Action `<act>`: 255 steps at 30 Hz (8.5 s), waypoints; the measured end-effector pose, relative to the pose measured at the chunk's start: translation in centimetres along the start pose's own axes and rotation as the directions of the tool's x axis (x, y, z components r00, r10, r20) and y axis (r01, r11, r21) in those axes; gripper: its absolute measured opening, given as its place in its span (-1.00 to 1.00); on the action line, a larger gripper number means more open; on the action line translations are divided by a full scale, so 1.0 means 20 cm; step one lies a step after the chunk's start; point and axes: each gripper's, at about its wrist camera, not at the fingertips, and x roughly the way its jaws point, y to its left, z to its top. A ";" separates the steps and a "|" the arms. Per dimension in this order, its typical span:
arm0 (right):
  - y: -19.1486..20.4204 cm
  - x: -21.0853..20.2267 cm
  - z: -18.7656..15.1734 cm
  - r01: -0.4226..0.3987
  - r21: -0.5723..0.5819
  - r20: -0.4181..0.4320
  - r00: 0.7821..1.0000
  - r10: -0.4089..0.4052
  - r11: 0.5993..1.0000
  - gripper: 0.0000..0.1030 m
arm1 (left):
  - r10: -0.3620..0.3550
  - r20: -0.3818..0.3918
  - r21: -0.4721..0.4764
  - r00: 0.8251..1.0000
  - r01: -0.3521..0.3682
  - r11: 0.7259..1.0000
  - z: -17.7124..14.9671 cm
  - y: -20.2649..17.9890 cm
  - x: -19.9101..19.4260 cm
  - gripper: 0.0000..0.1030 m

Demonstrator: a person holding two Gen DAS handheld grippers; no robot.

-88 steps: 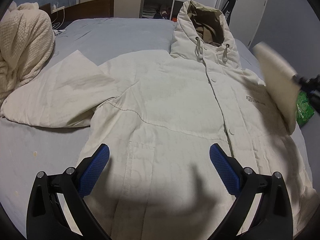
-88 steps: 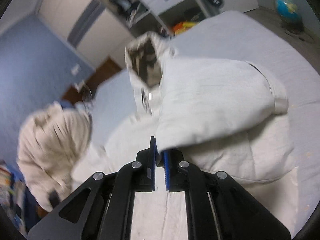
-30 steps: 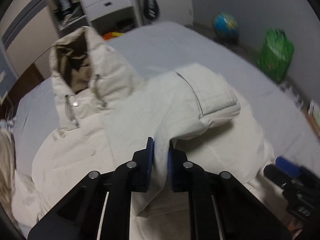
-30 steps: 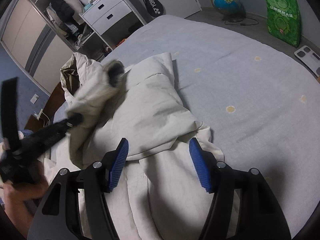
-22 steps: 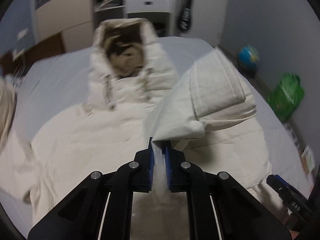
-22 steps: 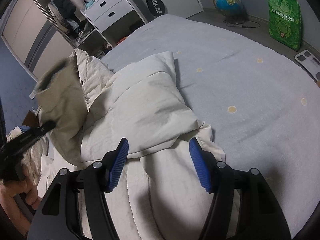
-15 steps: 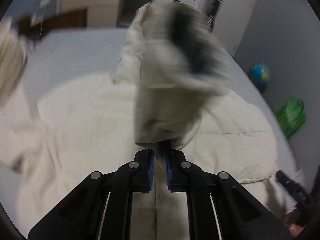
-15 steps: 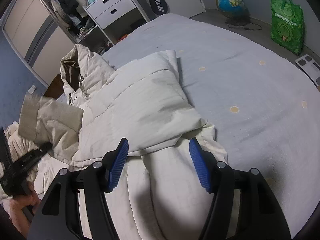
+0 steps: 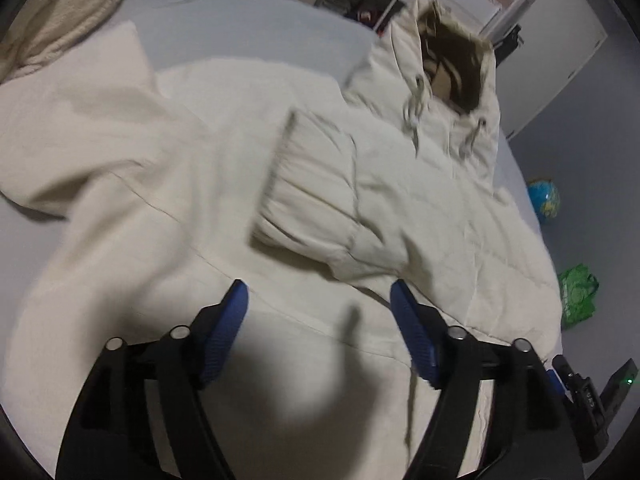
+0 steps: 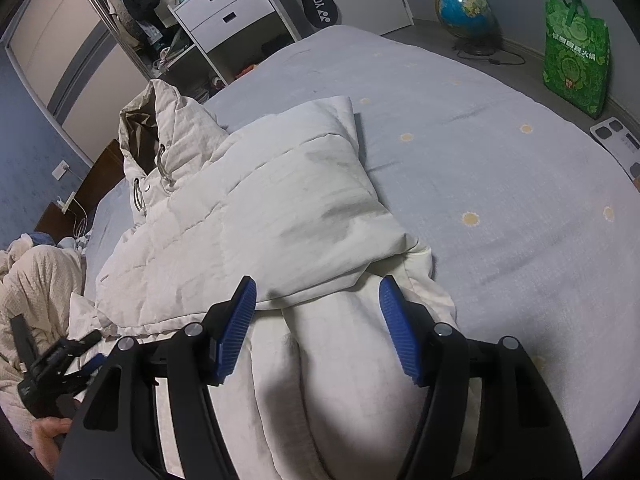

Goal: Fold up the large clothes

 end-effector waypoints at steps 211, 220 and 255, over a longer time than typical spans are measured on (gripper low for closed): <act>1.16 1.09 1.26 -0.280 -0.309 -0.258 0.944 0.204 0.909 0.27 | -0.059 0.218 0.034 0.974 0.052 0.998 0.37 0.26 0.11 0.62; 1.46 1.34 1.40 -0.110 -0.476 -0.167 0.985 0.033 0.873 0.31 | -0.055 0.213 0.054 0.976 0.044 0.998 0.36 0.25 0.14 0.69; 1.27 0.06 0.64 -0.127 -0.524 0.090 0.975 0.203 0.842 -0.85 | -0.392 0.190 0.187 0.900 0.359 0.915 0.41 -0.31 -0.22 0.76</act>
